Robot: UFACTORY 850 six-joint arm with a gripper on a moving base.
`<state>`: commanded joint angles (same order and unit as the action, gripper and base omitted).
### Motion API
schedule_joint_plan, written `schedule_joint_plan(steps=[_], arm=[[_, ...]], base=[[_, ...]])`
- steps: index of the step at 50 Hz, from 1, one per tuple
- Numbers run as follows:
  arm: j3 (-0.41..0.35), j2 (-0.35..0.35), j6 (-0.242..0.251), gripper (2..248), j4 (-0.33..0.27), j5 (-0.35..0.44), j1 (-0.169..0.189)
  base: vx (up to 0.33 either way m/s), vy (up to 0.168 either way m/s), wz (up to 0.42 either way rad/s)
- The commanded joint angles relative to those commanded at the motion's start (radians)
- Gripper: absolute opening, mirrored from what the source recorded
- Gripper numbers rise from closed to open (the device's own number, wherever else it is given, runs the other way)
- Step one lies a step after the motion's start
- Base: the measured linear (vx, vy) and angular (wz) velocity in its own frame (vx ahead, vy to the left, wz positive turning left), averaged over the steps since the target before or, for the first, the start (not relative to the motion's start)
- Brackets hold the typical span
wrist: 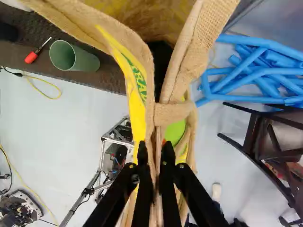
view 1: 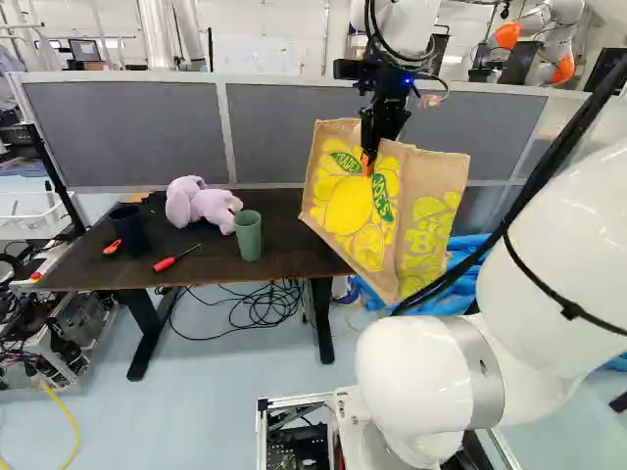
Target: Pick up the bag on the ground and place it on the table
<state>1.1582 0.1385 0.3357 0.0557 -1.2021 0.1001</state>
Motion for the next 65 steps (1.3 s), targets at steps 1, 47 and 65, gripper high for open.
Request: schedule_joint_plan(steps=[1,47,65], arm=[[0.003,-0.003,0.0,22,0.0,0.001,0.0],[0.153,-0.159,0.0,22,0.0,0.034,-0.054],[0.219,-0.222,0.0,22,0.0,0.034,-0.085]], base=[[0.0,0.0,0.0],[0.0,0.0,0.0],[0.0,0.0,0.0]])
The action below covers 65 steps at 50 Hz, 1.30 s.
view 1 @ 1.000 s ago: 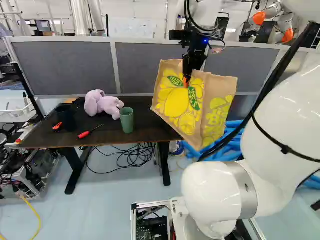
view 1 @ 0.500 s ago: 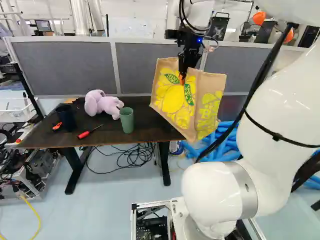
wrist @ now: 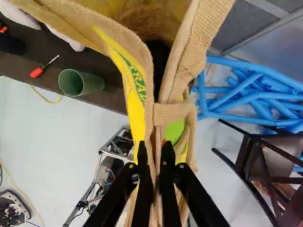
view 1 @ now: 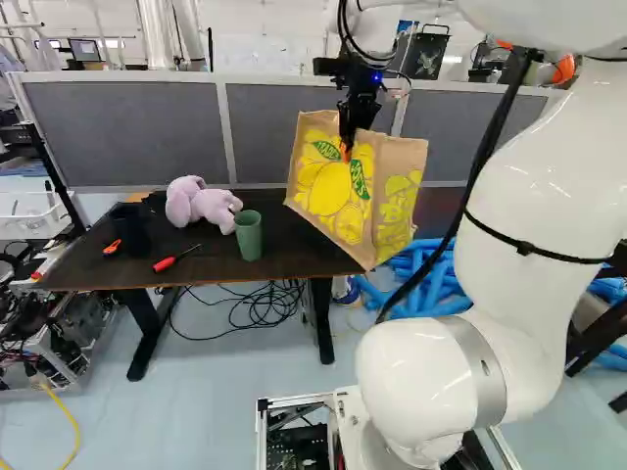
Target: Pick up the bag on the ground and place it on the table
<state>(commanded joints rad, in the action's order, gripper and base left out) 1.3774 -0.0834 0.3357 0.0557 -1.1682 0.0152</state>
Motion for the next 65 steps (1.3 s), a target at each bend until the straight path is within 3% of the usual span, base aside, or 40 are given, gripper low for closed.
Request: schedule_joint_plan(steps=[34,65], arm=[[0.127,-0.113,0.0,22,0.0,-0.007,-0.06],[0.23,-0.26,0.0,22,0.0,-0.006,-0.076]], base=[[0.0,0.0,0.0],[0.0,0.0,0.0]])
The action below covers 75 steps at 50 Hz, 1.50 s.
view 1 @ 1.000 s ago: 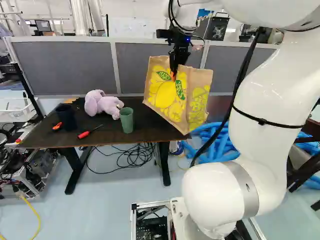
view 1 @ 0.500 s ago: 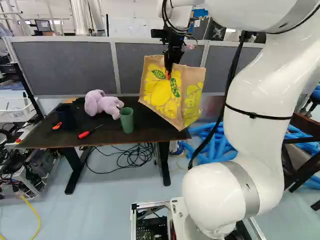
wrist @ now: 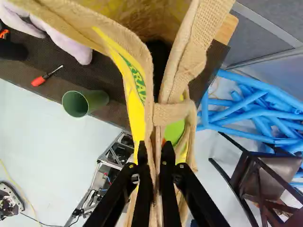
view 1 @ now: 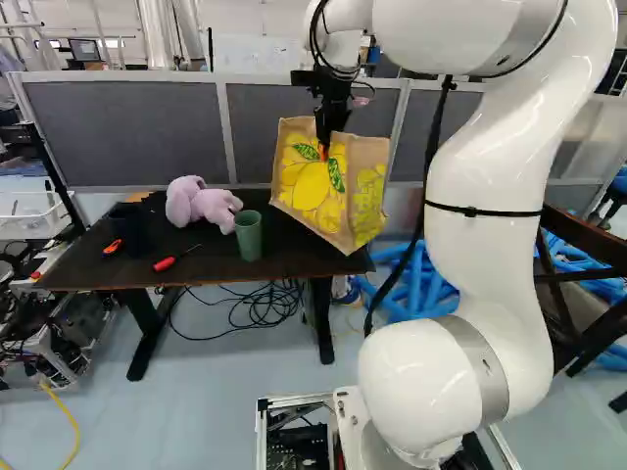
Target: Pick up the bag on the ground and place it on the table
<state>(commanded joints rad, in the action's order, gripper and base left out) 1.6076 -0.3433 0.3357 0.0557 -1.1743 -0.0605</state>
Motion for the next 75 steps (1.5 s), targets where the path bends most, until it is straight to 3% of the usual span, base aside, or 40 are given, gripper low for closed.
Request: schedule_joint_plan(steps=[23,45,66,75], arm=[[0.084,-0.121,0.0,22,-0.001,0.014,-0.014],[0.165,-0.231,0.0,22,-0.054,0.014,-0.031],[0.243,-0.332,0.0,22,-0.059,0.014,-0.046],[0.259,-0.349,0.0,22,-0.059,0.014,-0.048]], base=[[0.0,0.0,0.0],[0.0,0.0,0.0],[0.0,0.0,0.0],[0.0,0.0,0.0]])
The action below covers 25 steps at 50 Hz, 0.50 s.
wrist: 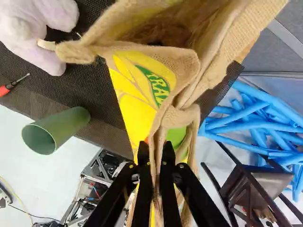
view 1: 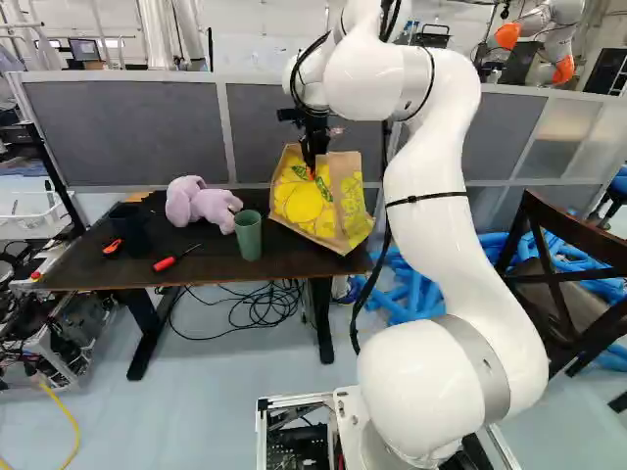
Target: Pick up the bag on the ground and place it on the table
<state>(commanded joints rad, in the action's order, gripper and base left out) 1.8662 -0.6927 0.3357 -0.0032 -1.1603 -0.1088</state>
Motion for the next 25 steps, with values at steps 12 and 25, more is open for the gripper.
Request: schedule_joint_plan(steps=[12,25], arm=[[0.002,-0.003,0.0,27,0.0,0.0,0.0],[0.002,-0.003,0.0,93,0.0,0.0,0.0]], base=[[0.0,0.0,0.0],[0.0,0.0,0.0]])
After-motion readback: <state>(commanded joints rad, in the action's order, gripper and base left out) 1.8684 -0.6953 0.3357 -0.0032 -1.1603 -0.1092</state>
